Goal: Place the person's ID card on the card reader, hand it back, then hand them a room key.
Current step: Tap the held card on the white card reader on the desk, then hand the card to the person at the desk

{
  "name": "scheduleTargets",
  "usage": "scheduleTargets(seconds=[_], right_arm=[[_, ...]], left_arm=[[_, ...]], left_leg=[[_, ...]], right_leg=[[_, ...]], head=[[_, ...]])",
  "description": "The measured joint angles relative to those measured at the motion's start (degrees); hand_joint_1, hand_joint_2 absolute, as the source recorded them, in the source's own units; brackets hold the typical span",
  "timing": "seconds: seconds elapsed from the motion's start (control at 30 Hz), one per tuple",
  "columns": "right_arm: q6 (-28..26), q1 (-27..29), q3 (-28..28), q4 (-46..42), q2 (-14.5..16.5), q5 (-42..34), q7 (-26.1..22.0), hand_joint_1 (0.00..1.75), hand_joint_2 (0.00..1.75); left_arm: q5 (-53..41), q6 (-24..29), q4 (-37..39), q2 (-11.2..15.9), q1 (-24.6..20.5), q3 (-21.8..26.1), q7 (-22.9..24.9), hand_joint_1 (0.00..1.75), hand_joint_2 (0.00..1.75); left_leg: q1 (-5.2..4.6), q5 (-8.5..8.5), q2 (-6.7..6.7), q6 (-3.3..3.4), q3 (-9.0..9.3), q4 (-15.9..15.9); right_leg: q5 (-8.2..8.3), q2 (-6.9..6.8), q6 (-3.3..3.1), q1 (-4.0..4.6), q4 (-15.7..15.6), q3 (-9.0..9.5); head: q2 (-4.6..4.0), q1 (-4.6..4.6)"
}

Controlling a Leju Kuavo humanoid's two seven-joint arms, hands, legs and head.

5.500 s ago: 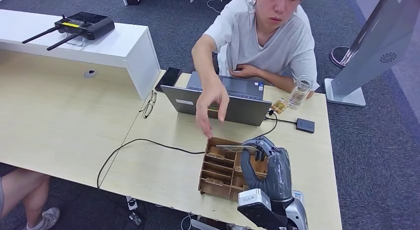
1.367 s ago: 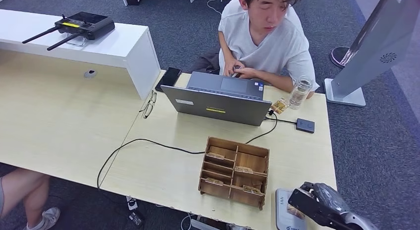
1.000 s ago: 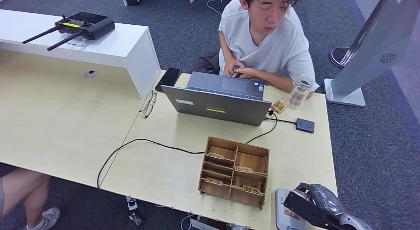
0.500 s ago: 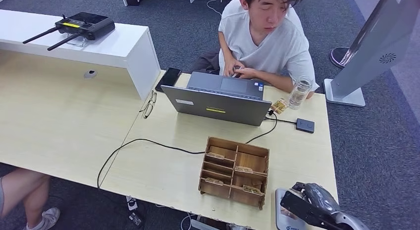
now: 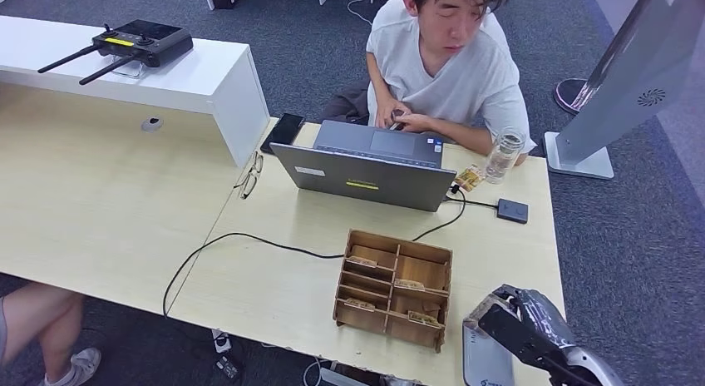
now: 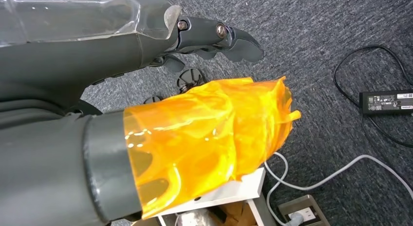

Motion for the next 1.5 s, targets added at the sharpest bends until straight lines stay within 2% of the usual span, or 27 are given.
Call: scheduleTargets(seconds=[0.27,0.6,0.9,1.27,1.5], right_arm=[[-5.6,0.1,-3.0,-2.8,4.1,-1.5,-5.5,1.75,1.75],[-7.6,0.3,-4.7,-4.7,6.8,-1.7,-8.1,1.75,1.75],[-11.1,-0.8,-5.2,-6.0,11.8,-1.8,-13.2,1.75,1.75],[-12.1,-7.0,-3.6,-5.1,17.5,-0.1,-12.8,1.75,1.75],[-17.3,-3.2,-0.8,-7.1,24.7,7.3,-8.8,1.75,1.75]], left_arm=[[0.3,-0.6,0.0,0.0,0.0,0.0,-0.3,0.00,0.00],[0.4,-1.1,0.0,0.0,0.0,0.0,-0.4,0.00,0.00],[0.3,-1.5,0.0,0.0,0.0,0.0,-0.8,0.00,0.00],[-0.5,-2.1,0.0,0.0,-0.2,-0.2,-0.4,0.00,0.00],[-0.7,-1.8,0.0,0.1,-0.4,-0.6,0.1,0.00,0.00]], left_leg=[[0.00,0.00,0.00,0.00,-0.01,0.0],[-0.01,0.00,0.00,0.00,-0.03,0.0],[0.02,0.01,0.01,-0.01,-0.02,0.0],[0.01,0.04,0.00,-0.01,-0.02,0.0],[0.05,0.02,0.00,-0.03,-0.04,0.0]], right_leg=[[0.00,0.00,0.00,0.00,0.0,-0.03],[0.00,0.00,0.00,0.00,0.0,-0.03],[0.00,0.01,0.00,0.01,0.0,-0.03],[0.00,0.01,0.00,0.01,0.0,-0.03],[-0.04,0.05,-0.05,0.03,0.0,-0.10]], head=[[0.00,0.00],[0.00,-0.01],[0.00,0.00],[0.00,0.01],[0.00,-0.02]])
